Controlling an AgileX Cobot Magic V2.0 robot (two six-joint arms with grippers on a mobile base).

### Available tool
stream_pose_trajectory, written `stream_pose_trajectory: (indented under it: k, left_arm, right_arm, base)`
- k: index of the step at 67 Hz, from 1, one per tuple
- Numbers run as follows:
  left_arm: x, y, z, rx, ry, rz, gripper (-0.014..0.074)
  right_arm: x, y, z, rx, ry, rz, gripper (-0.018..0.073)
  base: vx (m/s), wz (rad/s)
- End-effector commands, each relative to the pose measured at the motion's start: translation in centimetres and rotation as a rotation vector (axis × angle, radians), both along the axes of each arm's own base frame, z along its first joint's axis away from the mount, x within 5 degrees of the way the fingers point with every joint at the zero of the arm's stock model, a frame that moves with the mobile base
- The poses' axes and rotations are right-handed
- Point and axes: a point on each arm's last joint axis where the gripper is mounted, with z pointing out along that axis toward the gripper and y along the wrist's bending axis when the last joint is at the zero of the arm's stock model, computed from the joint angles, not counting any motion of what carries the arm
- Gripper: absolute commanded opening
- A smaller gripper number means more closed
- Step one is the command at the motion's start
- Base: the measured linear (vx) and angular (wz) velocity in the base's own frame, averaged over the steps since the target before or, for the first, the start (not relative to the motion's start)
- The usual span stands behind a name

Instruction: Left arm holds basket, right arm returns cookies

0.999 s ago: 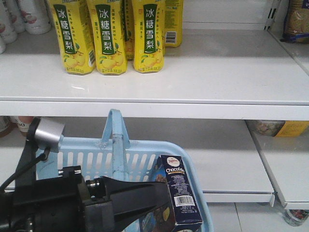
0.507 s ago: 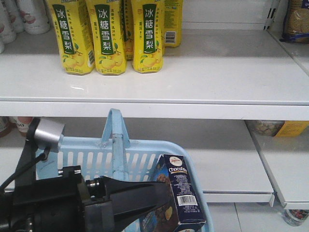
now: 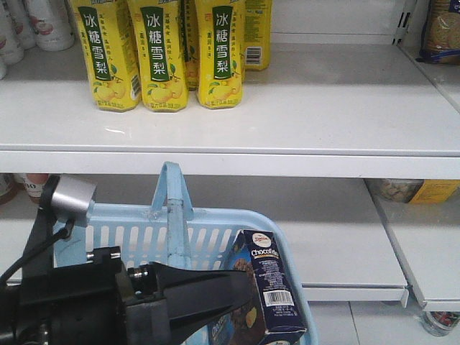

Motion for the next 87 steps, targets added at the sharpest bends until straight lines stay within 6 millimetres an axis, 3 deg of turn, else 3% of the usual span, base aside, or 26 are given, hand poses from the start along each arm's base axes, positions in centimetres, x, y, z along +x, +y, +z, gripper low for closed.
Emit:
stream_pose_trajectory:
  k: [1, 17, 27, 37, 44, 51, 58, 67, 81, 87]
  left_arm:
    - [-0.4, 0.1, 1.8, -0.083, 0.002, -0.023, -0.0006]
    - [-0.4, 0.1, 1.8, -0.083, 0.002, -0.023, -0.0006]
    - [-0.4, 0.1, 1.8, -0.083, 0.002, -0.023, -0.0006]
    - [-0.4, 0.1, 1.8, -0.083, 0.002, -0.023, -0.0006]
    - [-0.4, 0.1, 1.8, -0.083, 0.002, -0.023, -0.0006]
    - [-0.4, 0.1, 1.8, -0.083, 0.002, -0.023, -0.0006]
    - [-0.4, 0.1, 1.8, -0.083, 0.002, -0.023, -0.0006]
    - [-0.4, 0.1, 1.8, -0.083, 0.002, -0.023, -0.0006]
    - [-0.4, 0.1, 1.8, -0.083, 0.002, -0.023, -0.0006]
    - [-0.4, 0.1, 1.8, -0.083, 0.002, -0.023, -0.0006]
  right_arm:
    - [0.0, 0.0, 0.6, -0.006, -0.077, -0.006, -0.0008]
    - [-0.2, 0.0, 1.9, 0.0, -0.161, -0.007, -0.0006]
    - [-1.0, 0.0, 6.7, 0.092, -0.241, 0.0, -0.0003]
    - [-0.9, 0.0, 12.3, 0.119, -0.136, 0.005, -0.0002]
    - [-0.2, 0.1, 15.3, 0.094, -0.054, 0.002, -0.0002]
    - [0.7, 0.0, 16.8, 0.077, -0.013, -0.005, 0.0]
    - [1.1, 0.1, 17.2, 0.074, -0.016, -0.005, 0.0027]
    - [1.1, 0.0, 17.1, 0.015, -0.014, -0.008, 0.0174]
    - [1.1, 0.0, 17.1, -0.014, -0.007, -0.006, 0.0607]
    - [1.1, 0.0, 17.1, -0.015, -0.007, -0.006, 0.0713]
  base:
    - [0.0, 0.0]
    - [0.0, 0.0]
    - [0.0, 0.0]
    - [0.0, 0.0]
    - [0.0, 0.0]
    - [0.0, 0.0]
    - [0.0, 0.0]
    - [0.0, 0.0]
    - [0.0, 0.0]
    - [0.0, 0.0]
